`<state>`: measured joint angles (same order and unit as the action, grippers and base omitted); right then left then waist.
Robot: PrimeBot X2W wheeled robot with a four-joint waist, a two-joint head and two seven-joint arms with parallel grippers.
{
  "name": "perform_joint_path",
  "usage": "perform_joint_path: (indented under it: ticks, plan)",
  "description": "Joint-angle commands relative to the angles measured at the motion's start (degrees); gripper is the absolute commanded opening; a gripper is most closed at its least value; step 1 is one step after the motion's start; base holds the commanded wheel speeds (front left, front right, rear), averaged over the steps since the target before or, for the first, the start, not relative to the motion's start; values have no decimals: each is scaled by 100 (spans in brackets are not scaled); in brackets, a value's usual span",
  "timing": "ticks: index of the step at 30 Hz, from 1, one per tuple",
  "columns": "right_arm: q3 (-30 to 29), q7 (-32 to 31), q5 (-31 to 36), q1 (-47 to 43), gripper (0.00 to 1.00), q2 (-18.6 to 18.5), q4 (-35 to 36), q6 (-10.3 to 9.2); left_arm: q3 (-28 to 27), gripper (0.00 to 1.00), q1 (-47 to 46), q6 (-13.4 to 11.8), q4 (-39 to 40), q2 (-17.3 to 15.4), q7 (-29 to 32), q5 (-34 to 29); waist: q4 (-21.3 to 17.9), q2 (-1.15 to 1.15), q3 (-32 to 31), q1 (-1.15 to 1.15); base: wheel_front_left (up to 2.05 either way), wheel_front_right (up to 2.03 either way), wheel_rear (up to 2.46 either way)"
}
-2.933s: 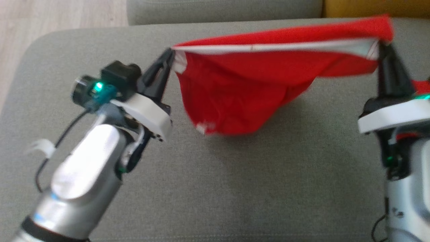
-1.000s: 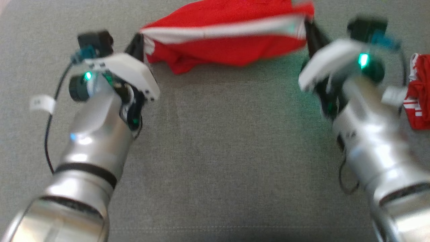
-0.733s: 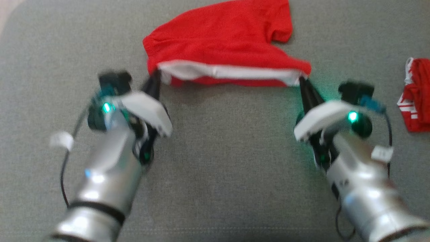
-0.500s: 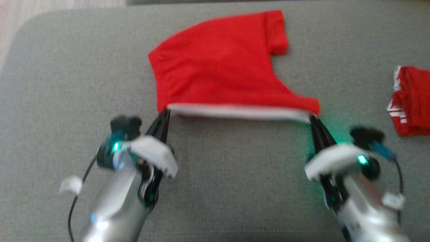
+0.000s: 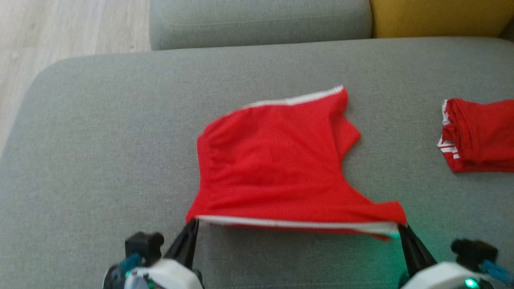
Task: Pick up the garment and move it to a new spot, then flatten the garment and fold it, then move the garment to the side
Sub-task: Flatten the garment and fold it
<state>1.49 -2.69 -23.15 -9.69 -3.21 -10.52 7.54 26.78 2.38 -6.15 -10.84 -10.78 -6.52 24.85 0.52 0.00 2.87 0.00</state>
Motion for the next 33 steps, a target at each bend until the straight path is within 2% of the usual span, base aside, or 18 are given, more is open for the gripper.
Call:
perform_joint_path:
  ticks: [1,5,8,12,16,21,26,27,33]
  plan:
    - [-60,-152,81,-61,0,-41,445,-5,-277,0,-19,-151,418,-174,73,27,3,0,-51,0,0,0,0]
    - [-264,-596,178,-555,0,22,1247,-5,-256,0,441,-406,1178,-271,401,44,29,0,-73,0,0,0,0]
    - [-332,-755,82,-691,0,30,1541,-5,-263,0,544,-472,1468,-342,549,62,58,0,-71,0,0,0,0]
    - [-384,-862,58,-584,0,32,1680,-5,-292,0,388,-424,1555,-402,682,115,61,0,-23,0,0,0,0]
    - [-386,-942,157,-56,0,32,1622,-5,-360,0,-141,-271,1409,-445,813,178,41,0,158,0,0,0,0]
    - [-276,-1031,366,1095,0,33,1182,-5,-429,0,-1128,18,899,-431,1009,292,27,0,517,0,0,0,0]
    - [-133,-956,398,2327,0,-36,335,-5,-376,0,-2126,323,177,-284,1187,388,93,0,904,0,0,0,0]
    - [-133,-956,398,2327,0,-36,335,-5,-376,0,-2126,323,177,-284,1187,388,93,0,904,0,0,0,0]
    - [14,-615,337,3515,0,-260,-918,-5,-228,0,-3208,745,-840,18,1170,459,249,0,1303,0,0,0,0]
